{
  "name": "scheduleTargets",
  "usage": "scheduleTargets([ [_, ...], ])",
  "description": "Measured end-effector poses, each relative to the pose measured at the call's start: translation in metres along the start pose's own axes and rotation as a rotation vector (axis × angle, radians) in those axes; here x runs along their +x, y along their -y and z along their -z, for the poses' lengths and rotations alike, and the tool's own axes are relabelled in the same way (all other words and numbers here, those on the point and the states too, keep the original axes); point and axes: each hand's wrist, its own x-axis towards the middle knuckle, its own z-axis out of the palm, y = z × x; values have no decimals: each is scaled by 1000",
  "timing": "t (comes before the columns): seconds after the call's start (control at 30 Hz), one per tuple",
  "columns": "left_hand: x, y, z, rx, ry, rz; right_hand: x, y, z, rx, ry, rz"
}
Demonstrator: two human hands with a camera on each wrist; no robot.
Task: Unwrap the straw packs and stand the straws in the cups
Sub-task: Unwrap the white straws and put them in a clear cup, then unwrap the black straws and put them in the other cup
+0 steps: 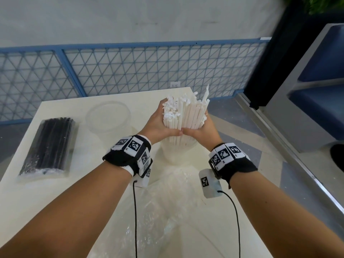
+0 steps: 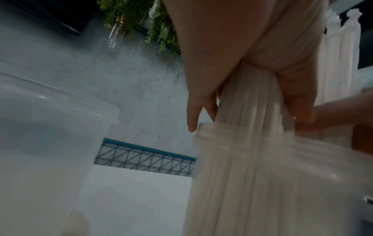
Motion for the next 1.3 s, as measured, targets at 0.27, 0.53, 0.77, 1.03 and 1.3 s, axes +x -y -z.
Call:
scheduleTargets([
  [0.27, -14, 9, -3, -16, -36, 7, -2, 29, -5, -107, -85, 415],
  [0.53, -17, 11, -3, 31, -73, 56, -7, 31, -14, -462, 37, 301],
  [0.77, -19, 18, -7, 92, -65, 62, -19, 42, -24, -857, 161, 401],
  [1.03, -31, 25, -7, 282, -55, 99, -24, 37, -19, -907, 87, 402],
  [1.3, -61, 23, 9, 389, -58, 119, -27, 31, -35, -1149, 246, 344],
])
